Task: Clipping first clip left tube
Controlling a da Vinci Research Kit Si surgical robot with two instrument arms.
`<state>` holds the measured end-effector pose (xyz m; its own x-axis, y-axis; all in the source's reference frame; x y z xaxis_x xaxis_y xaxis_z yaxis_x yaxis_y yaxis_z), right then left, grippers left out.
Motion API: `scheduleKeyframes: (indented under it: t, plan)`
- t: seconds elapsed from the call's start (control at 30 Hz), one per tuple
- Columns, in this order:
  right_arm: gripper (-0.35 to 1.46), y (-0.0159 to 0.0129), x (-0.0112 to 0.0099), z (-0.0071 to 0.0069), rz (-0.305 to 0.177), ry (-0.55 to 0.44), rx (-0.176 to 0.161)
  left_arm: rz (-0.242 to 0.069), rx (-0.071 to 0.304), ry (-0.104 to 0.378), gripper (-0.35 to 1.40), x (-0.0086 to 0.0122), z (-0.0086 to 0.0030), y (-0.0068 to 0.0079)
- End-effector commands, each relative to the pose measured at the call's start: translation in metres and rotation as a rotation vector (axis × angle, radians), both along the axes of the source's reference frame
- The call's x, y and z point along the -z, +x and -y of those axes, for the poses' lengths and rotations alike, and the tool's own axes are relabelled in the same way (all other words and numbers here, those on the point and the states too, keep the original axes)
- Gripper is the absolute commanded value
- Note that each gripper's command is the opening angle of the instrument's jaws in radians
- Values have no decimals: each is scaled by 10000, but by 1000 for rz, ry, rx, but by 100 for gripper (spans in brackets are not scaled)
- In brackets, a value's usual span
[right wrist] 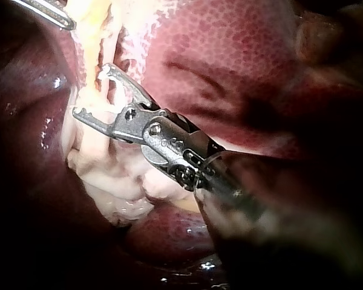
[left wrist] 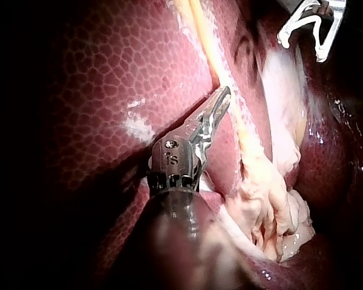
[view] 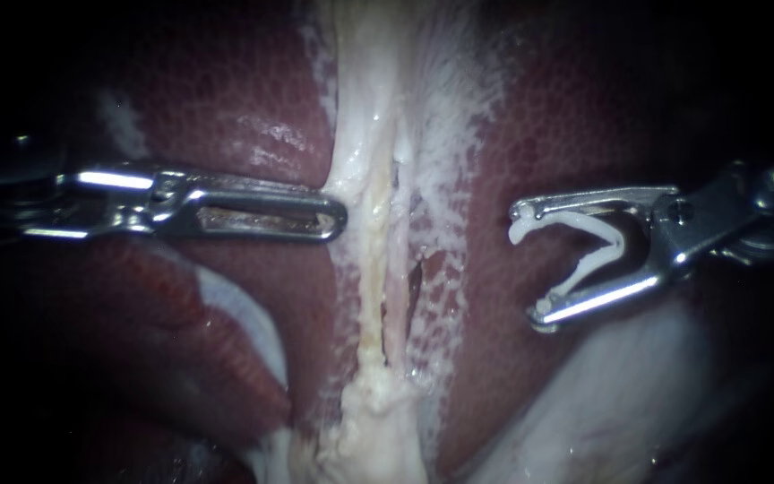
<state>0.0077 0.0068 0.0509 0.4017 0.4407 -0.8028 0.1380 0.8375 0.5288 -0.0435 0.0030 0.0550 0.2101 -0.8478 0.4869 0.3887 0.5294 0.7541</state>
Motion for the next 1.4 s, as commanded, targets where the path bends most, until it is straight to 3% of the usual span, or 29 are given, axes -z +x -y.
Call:
scheduleKeyframes:
  t: [0.03,0.2,0.37,0.6,0.77,1.13,1.4]
  plan:
    - [60,0,0,0,0,0,0,0,0,0,-35,1,0,0]
    - [60,1,-3,5,0,-4,0,3,-3,4,-35,8,-1,6]
    - [60,7,-10,13,1,-9,1,7,-6,10,-35,28,1,16]
    - [60,27,-28,36,-5,-20,14,11,-9,15,-35,64,11,31]
    - [60,45,-47,57,-18,-33,41,10,-6,18,-35,80,10,38]
    - [60,85,-99,101,-2,-2,47,10,-6,19,-35,83,10,38]
    - [60,101,-122,116,11,8,39,10,-6,19,-35,84,11,37]
